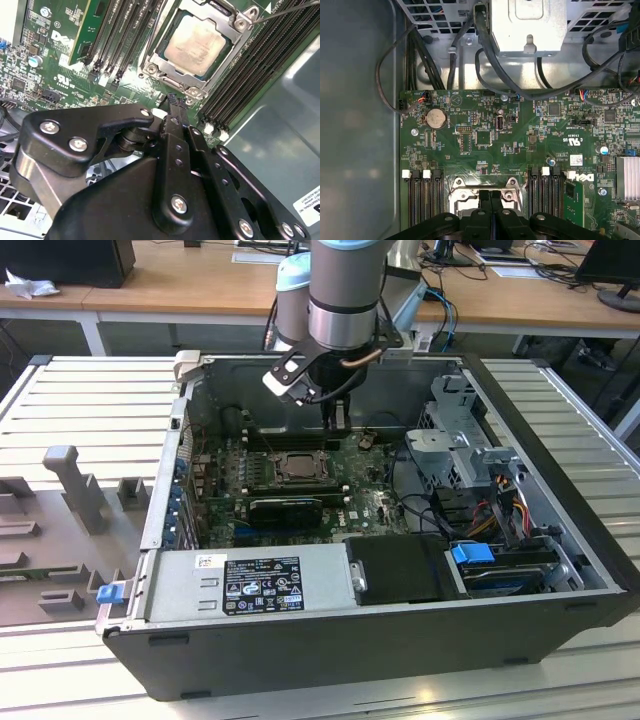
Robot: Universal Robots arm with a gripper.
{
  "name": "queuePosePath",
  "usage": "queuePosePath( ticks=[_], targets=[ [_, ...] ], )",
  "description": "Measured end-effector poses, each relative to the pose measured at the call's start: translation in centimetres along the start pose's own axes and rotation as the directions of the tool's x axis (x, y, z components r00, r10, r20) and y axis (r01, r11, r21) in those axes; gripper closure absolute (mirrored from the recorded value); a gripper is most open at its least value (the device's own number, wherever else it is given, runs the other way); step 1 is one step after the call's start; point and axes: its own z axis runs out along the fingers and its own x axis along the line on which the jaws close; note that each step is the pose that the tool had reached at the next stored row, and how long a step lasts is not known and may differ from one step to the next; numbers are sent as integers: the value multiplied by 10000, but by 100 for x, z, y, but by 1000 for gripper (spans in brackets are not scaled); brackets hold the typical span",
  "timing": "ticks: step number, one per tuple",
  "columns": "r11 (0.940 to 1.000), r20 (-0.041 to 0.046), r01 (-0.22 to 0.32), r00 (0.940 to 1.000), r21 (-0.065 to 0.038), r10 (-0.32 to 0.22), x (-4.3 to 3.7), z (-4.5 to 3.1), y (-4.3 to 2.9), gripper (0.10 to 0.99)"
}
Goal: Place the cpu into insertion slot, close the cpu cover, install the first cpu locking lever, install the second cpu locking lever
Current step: 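Close the cpu cover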
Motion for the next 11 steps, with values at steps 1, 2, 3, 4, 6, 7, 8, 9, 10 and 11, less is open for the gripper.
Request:
queuePosePath(
  ticks=[1, 2, 3, 4, 6, 7, 8, 9, 10, 11],
  targets=[
    [10000, 0, 0, 10000, 0, 0, 0, 0, -3, 980],
    [10000, 0, 0, 10000, 0, 0, 0, 0, -6, 980],
    [10000, 0, 0, 10000, 0, 0, 0, 0, -10, 980],
    [10000, 0, 0, 10000, 0, 0, 0, 0, -14, 980],
    [10000, -1, 0, 10000, 0, 0, -1, 2, -49, 980],
    [10000, 0, 0, 10000, 0, 0, -2, 3, -63, 980],
    [10000, -1, -1, 10000, -1, 1, -2, 5, -74, 980],
    [10000, -3, -1, 10000, -1, 1, -2, 15, -88, 980],
    [10000, 0, 0, 10000, 0, 0, -3, 30, -106, 980],
    [10000, 0, 0, 10000, 0, 0, -4, 47, -116, 980]
  ],
)
